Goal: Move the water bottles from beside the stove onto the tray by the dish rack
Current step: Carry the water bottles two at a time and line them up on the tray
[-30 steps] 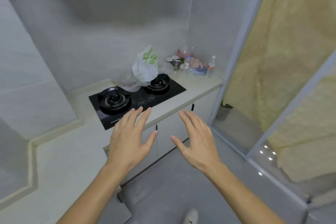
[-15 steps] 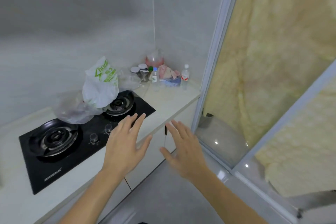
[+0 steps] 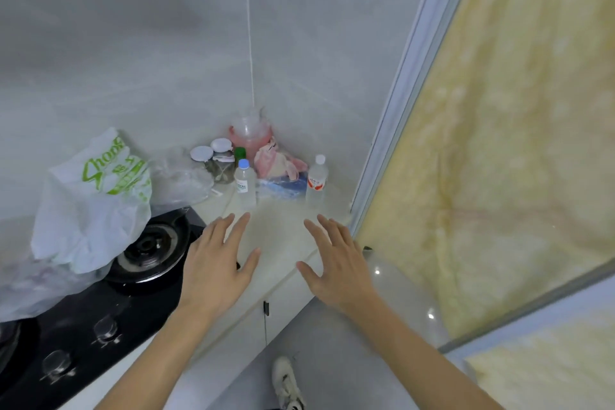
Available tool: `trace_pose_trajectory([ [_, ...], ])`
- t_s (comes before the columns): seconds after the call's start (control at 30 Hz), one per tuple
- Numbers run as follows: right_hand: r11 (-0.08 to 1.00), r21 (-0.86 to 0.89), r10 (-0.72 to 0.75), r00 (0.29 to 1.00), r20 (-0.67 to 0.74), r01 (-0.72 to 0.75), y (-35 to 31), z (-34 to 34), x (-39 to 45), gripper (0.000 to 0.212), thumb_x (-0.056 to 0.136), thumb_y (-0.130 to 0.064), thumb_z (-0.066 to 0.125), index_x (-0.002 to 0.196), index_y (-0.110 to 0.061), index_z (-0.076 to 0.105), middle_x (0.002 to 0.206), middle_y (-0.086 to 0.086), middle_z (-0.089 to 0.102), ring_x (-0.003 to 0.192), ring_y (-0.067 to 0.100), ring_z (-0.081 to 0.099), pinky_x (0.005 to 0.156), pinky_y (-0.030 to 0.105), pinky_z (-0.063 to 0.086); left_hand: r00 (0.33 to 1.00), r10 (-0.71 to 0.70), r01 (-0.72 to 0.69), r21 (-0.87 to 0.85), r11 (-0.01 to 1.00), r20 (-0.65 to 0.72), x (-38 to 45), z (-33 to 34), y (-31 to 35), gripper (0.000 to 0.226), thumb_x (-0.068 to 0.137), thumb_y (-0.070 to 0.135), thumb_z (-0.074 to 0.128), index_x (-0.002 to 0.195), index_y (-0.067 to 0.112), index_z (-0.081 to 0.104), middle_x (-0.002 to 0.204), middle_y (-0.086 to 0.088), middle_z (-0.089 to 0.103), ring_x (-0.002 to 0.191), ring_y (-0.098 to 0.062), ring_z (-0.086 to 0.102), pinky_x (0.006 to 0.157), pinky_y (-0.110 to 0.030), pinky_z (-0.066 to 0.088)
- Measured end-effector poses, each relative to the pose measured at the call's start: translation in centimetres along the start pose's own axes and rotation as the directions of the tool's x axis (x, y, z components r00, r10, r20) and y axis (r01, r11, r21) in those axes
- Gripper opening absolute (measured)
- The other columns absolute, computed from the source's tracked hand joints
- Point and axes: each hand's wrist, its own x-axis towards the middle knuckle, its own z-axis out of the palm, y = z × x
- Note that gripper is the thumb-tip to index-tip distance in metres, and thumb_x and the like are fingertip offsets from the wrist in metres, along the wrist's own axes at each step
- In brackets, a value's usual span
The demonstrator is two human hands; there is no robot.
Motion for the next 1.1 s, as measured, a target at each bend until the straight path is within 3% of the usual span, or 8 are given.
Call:
trace_pose_trajectory([
  [0.23, 0.993, 0.026, 0.113, 0.989, 0.095, -0.116, 7.1, 0.9, 13.3, 0.078, 0.098, -0.056, 0.059, 0.162, -0.027, 0.025, 0.169, 0.000, 0.027, 0.154, 0.027, 0.025, 0.125, 0.047, 0.032, 0.987, -0.106, 0.110, -0.019, 0.994, 0.121, 13.5, 6.7, -2.1, 0.079, 0.091, 0.063, 0.041, 0.154, 0.018, 0.049, 0.146, -0.011, 0.058, 0.132, -0.035, 0.056, 0.091, -0.054, 0.056],
  [0.37, 0.919, 0.230, 0.294, 0.946, 0.136, -0.319, 10.7, 2.8, 20.6, 0.087, 0.091, -0.048, 0.074, 0.160, -0.022, 0.027, 0.157, 0.005, 0.040, 0.144, 0.031, 0.039, 0.118, 0.047, 0.037, 0.943, -0.230, 0.249, -0.053, 0.967, 0.239, 19.1, 9.8, -3.2, 0.082, 0.097, 0.058, 0.059, 0.162, 0.018, 0.031, 0.157, -0.009, 0.044, 0.143, -0.033, 0.045, 0.102, -0.054, 0.051],
  [0.47, 0.845, 0.327, 0.397, 0.906, 0.146, -0.423, 13.3, 5.1, 25.2, 0.099, 0.083, -0.040, 0.085, 0.160, -0.020, 0.025, 0.154, 0.011, 0.042, 0.141, 0.036, 0.045, 0.115, 0.050, 0.041, 0.889, -0.383, 0.415, -0.087, 0.906, 0.249, 22.4, 11.5, -4.2, 0.087, 0.095, 0.054, 0.066, 0.160, 0.011, 0.027, 0.153, -0.012, 0.040, 0.141, -0.036, 0.044, 0.103, -0.054, 0.048],
  [0.6, 0.833, 0.373, 0.394, 0.911, 0.120, -0.409, 15.4, 8.0, 30.1, 0.099, 0.077, -0.033, 0.091, 0.157, -0.016, 0.036, 0.144, 0.015, 0.052, 0.131, 0.037, 0.054, 0.105, 0.042, 0.046, 0.792, -0.529, 0.595, -0.193, 0.780, 0.305, 25.5, 13.8, -6.5, 0.097, 0.090, 0.050, 0.075, 0.161, 0.008, 0.024, 0.154, -0.016, 0.037, 0.141, -0.038, 0.046, 0.106, -0.054, 0.048],
  [0.7, 0.845, 0.386, 0.349, 0.928, 0.129, -0.371, 16.3, 9.3, 32.7, 0.082, 0.075, -0.026, 0.093, 0.144, -0.009, 0.051, 0.130, 0.016, 0.061, 0.119, 0.037, 0.061, 0.092, 0.034, 0.045, 0.765, -0.520, 0.636, -0.322, 0.701, 0.379, 27.0, 15.2, -7.8, 0.101, 0.085, 0.042, 0.085, 0.164, 0.019, 0.027, 0.153, -0.011, 0.042, 0.136, -0.034, 0.051, 0.109, -0.047, 0.047],
  [0.8, 0.869, 0.362, 0.302, 0.942, 0.149, -0.336, 17.1, 9.7, 34.4, 0.060, 0.076, -0.025, 0.092, 0.126, -0.008, 0.062, 0.115, 0.012, 0.069, 0.107, 0.031, 0.068, 0.083, 0.027, 0.044, 0.774, -0.518, 0.633, -0.409, 0.658, 0.364, 28.4, 16.5, -8.1, 0.091, 0.077, 0.034, 0.093, 0.153, 0.024, 0.043, 0.146, -0.003, 0.054, 0.129, -0.027, 0.057, 0.103, -0.040, 0.048],
  [0.87, 0.869, 0.374, 0.280, 0.945, 0.169, -0.325, 17.6, 9.9, 35.1, 0.058, 0.077, -0.027, 0.092, 0.124, -0.011, 0.063, 0.114, 0.009, 0.070, 0.105, 0.028, 0.068, 0.083, 0.030, 0.048, 0.753, -0.563, 0.657, -0.437, 0.614, 0.340, 29.7, 17.3, -7.7, 0.086, 0.075, 0.031, 0.095, 0.147, 0.020, 0.049, 0.139, -0.002, 0.060, 0.124, -0.025, 0.058, 0.097, -0.036, 0.046],
  [1.1, 0.888, 0.383, 0.209, 0.965, 0.158, -0.255, 18.9, 10.7, 35.6, 0.053, 0.076, -0.037, 0.091, 0.119, -0.021, 0.064, 0.108, -0.001, 0.073, 0.102, 0.022, 0.071, 0.086, 0.035, 0.057, 0.677, -0.698, 0.717, -0.419, 0.557, 0.232, 30.2, 18.3, -6.6, 0.053, 0.079, 0.027, 0.092, 0.120, 0.015, 0.062, 0.109, -0.008, 0.072, 0.104, -0.036, 0.067, 0.086, -0.046, 0.056],
])
